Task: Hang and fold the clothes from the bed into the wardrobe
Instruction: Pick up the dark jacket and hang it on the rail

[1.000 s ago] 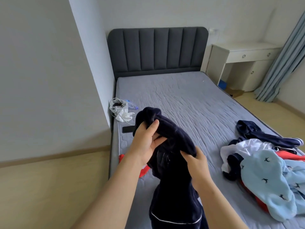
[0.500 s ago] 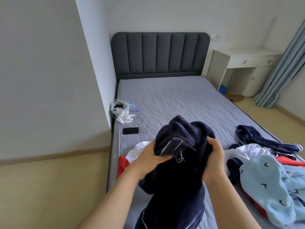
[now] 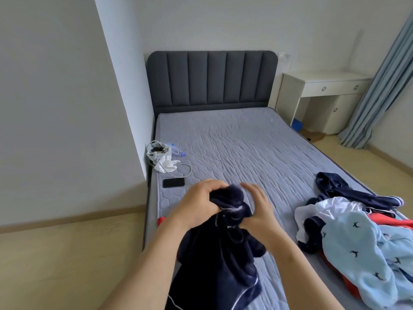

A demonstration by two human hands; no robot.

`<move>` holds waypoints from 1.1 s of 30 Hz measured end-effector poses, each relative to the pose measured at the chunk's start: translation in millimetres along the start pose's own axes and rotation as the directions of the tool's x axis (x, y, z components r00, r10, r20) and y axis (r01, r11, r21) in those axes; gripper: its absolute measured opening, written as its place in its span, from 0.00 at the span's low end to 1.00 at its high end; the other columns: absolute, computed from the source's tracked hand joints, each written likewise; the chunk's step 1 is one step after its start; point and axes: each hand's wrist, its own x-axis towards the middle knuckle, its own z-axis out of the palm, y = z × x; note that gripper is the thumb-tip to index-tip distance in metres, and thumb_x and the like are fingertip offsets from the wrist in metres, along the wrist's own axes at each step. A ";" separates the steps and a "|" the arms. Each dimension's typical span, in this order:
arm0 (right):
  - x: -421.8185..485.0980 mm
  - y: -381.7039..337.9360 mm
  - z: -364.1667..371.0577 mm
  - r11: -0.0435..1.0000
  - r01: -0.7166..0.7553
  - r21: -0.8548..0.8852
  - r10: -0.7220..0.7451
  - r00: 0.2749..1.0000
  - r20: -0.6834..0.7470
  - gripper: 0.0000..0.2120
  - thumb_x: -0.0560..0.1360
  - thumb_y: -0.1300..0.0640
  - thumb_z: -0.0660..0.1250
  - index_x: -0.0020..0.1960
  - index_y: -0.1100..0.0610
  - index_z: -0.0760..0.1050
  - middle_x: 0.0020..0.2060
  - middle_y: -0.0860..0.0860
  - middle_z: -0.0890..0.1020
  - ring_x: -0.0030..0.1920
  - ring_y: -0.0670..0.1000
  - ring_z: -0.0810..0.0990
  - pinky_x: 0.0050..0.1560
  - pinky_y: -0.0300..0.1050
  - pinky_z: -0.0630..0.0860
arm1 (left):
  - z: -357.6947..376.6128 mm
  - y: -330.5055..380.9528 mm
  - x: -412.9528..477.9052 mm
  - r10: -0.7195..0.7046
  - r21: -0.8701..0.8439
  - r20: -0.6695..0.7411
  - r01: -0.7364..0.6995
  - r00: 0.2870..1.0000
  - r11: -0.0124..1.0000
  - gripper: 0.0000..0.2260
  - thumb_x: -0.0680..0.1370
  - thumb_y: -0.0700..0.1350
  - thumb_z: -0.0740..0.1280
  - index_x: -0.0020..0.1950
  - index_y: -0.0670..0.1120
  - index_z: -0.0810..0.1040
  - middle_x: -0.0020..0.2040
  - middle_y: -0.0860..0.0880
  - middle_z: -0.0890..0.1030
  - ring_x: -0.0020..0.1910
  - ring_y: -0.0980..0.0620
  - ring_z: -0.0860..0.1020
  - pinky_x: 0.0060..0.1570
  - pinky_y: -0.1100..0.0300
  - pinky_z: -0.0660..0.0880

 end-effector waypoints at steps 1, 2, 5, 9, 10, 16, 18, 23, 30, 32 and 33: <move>-0.8 0.6 2.4 1.000 0.022 -0.023 -0.020 0.998 0.065 0.24 0.64 0.65 0.72 0.51 0.41 0.71 0.57 0.44 0.75 0.59 0.48 0.71 0.62 0.52 0.68 | 0.3 1.8 -1.2 0.007 0.023 0.028 -0.008 1.000 1.000 0.21 0.67 0.30 0.70 0.44 0.58 0.78 0.44 0.57 0.79 0.46 0.61 0.78 0.51 0.69 0.72; -2.9 -0.2 4.4 1.000 0.020 0.003 -0.021 0.996 0.084 0.19 0.65 0.64 0.71 0.42 0.41 0.72 0.44 0.41 0.78 0.48 0.45 0.75 0.53 0.49 0.72 | -1.0 3.0 -2.8 0.003 0.035 0.054 -0.005 0.999 0.999 0.22 0.67 0.30 0.70 0.44 0.58 0.78 0.44 0.58 0.78 0.46 0.60 0.78 0.50 0.69 0.71; -5.7 0.8 10.2 0.981 -0.027 0.192 0.050 0.992 -0.114 0.22 0.67 0.71 0.63 0.29 0.43 0.71 0.22 0.40 0.72 0.26 0.38 0.68 0.30 0.35 0.66 | -6.8 -1.5 -9.6 -0.083 -0.038 0.162 0.090 0.983 0.995 0.18 0.68 0.34 0.72 0.46 0.57 0.78 0.44 0.59 0.78 0.48 0.59 0.78 0.51 0.68 0.72; 0.4 0.3 13.5 0.936 0.006 0.353 0.123 0.931 -0.343 0.21 0.64 0.75 0.54 0.29 0.49 0.66 0.27 0.46 0.69 0.30 0.46 0.65 0.30 0.42 0.64 | -3.0 -15.2 -21.5 -0.350 -0.502 0.274 0.444 0.896 0.743 0.06 0.78 0.47 0.64 0.51 0.56 0.78 0.39 0.54 0.79 0.36 0.56 0.77 0.35 0.63 0.71; 1.0 -1.5 14.5 0.911 0.031 0.411 0.120 0.934 -0.337 0.20 0.65 0.74 0.55 0.30 0.49 0.67 0.26 0.45 0.70 0.29 0.45 0.66 0.30 0.41 0.65 | 0.5 -21.8 -21.8 -0.410 -0.463 0.235 0.472 0.881 0.750 0.08 0.79 0.45 0.62 0.54 0.56 0.76 0.38 0.54 0.78 0.34 0.56 0.76 0.32 0.63 0.70; -0.1 -15.4 6.9 0.748 0.050 0.662 0.070 0.986 -0.153 0.10 0.61 0.63 0.61 0.31 0.47 0.73 0.26 0.43 0.76 0.27 0.44 0.72 0.27 0.38 0.69 | 21.3 -30.9 -21.0 -0.195 -0.092 -0.023 0.192 0.980 0.977 0.03 0.73 0.42 0.63 0.44 0.50 0.75 0.36 0.60 0.75 0.37 0.64 0.70 0.38 0.69 0.70; -1.7 -14.1 3.7 0.836 0.023 0.548 0.086 0.981 -0.172 0.07 0.62 0.61 0.60 0.32 0.49 0.72 0.26 0.45 0.75 0.28 0.46 0.72 0.28 0.38 0.68 | 20.0 -33.5 -15.7 -0.333 -0.099 -0.108 0.323 0.937 0.941 0.07 0.72 0.41 0.62 0.40 0.53 0.73 0.35 0.59 0.75 0.38 0.60 0.72 0.38 0.68 0.69; -9.6 0.0 2.5 0.990 -0.092 0.107 0.111 0.977 -0.184 0.21 0.66 0.75 0.56 0.35 0.48 0.69 0.34 0.50 0.75 0.34 0.48 0.72 0.33 0.40 0.66 | 5.8 -23.0 -3.5 -0.377 -0.003 -0.350 0.402 0.857 0.916 0.06 0.75 0.41 0.63 0.41 0.52 0.71 0.37 0.54 0.77 0.38 0.53 0.74 0.35 0.62 0.68; -19.5 -13.6 8.7 0.860 -0.122 0.496 0.054 0.987 0.149 0.24 0.62 0.66 0.67 0.51 0.43 0.71 0.39 0.40 0.80 0.42 0.39 0.80 0.36 0.30 0.74 | 14.9 9.1 -1.7 -0.126 0.259 -0.156 0.164 0.980 0.952 0.06 0.70 0.38 0.68 0.43 0.48 0.79 0.41 0.53 0.75 0.43 0.53 0.73 0.42 0.60 0.69; -18.0 -15.8 12.2 0.958 -0.061 0.282 0.063 0.998 0.002 0.17 0.67 0.65 0.69 0.42 0.42 0.73 0.34 0.39 0.80 0.39 0.40 0.79 0.36 0.28 0.71 | 13.0 9.1 -2.7 -0.106 0.275 -0.164 0.149 0.981 0.950 0.06 0.70 0.38 0.68 0.43 0.47 0.80 0.40 0.54 0.73 0.41 0.54 0.72 0.39 0.62 0.68; -18.3 -17.1 12.7 0.977 -0.050 0.207 0.073 0.992 -0.105 0.17 0.69 0.63 0.68 0.37 0.40 0.74 0.30 0.37 0.79 0.36 0.38 0.77 0.34 0.28 0.69 | 11.0 7.0 -3.8 -0.108 0.290 -0.180 0.158 0.978 0.944 0.06 0.70 0.38 0.69 0.43 0.48 0.80 0.40 0.55 0.72 0.41 0.55 0.72 0.37 0.63 0.67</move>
